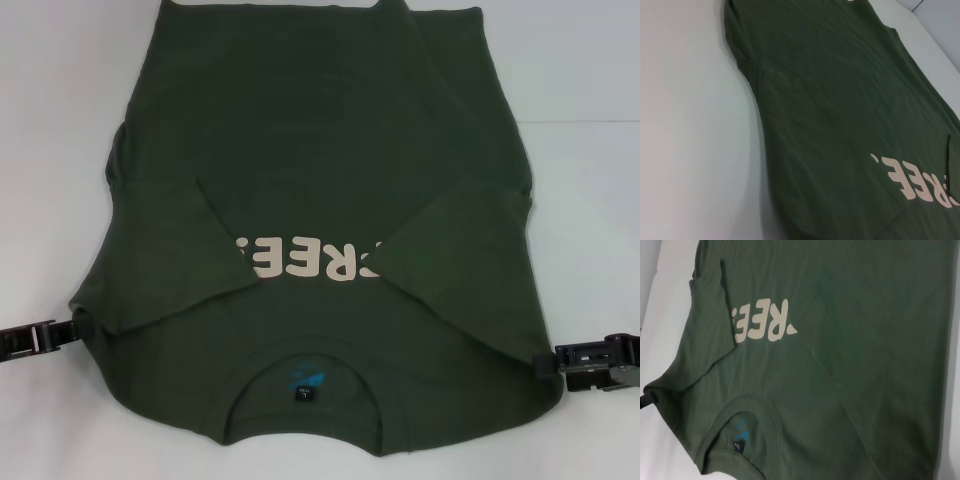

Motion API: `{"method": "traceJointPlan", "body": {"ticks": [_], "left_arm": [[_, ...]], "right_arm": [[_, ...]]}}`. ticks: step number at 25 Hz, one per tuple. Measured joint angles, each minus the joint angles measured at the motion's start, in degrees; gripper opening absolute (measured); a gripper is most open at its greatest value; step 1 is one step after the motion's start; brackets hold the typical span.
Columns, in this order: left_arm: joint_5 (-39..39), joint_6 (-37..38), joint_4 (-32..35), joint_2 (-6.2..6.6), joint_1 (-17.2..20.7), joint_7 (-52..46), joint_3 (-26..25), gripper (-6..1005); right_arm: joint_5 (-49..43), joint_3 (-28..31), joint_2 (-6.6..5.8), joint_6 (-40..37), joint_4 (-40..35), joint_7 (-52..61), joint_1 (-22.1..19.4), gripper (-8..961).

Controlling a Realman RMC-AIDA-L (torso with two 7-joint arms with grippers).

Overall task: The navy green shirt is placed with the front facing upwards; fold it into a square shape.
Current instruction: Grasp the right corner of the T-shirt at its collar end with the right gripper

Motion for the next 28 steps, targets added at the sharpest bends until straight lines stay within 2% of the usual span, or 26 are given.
{"method": "traceJointPlan", "body": {"ticks": [9, 19, 28], "left_arm": [[0.0, 0.0, -0.21, 0.03, -0.07, 0.39, 0.0, 21], [-0.06, 0.03, -0.43, 0.11, -0.12, 0.5, 0.0, 21], [-0.15, -0.03, -0.44, 0.1, -0.18, 0.57, -0.09, 21]], "right_arm": [[-1.38, 0.13, 0.81, 0.57, 0.0, 0.0, 0.06, 772], [-1.79, 0.13, 0.9, 0.32, -0.03, 0.23, 0.43, 755], [-3.78, -0.06, 1.04, 0.69, -0.66, 2.3, 0.61, 554]]}}
